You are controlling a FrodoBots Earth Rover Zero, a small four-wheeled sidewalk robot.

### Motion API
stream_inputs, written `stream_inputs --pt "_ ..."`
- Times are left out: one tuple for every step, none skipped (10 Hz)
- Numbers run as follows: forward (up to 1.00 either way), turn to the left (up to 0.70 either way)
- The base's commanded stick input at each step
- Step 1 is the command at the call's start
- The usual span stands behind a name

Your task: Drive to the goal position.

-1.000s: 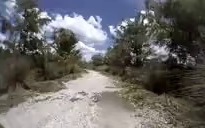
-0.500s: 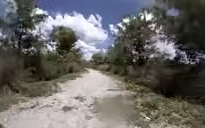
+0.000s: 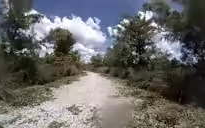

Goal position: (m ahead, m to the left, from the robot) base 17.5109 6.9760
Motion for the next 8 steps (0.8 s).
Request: stream_inputs --pt "0.70 0.00" --pt "0.70 0.00" --pt "0.70 0.00" --pt "0.70 0.01" --pt "0.70 0.08" --pt "0.70 0.28" --pt "0.70 0.35" --pt "0.70 0.12"
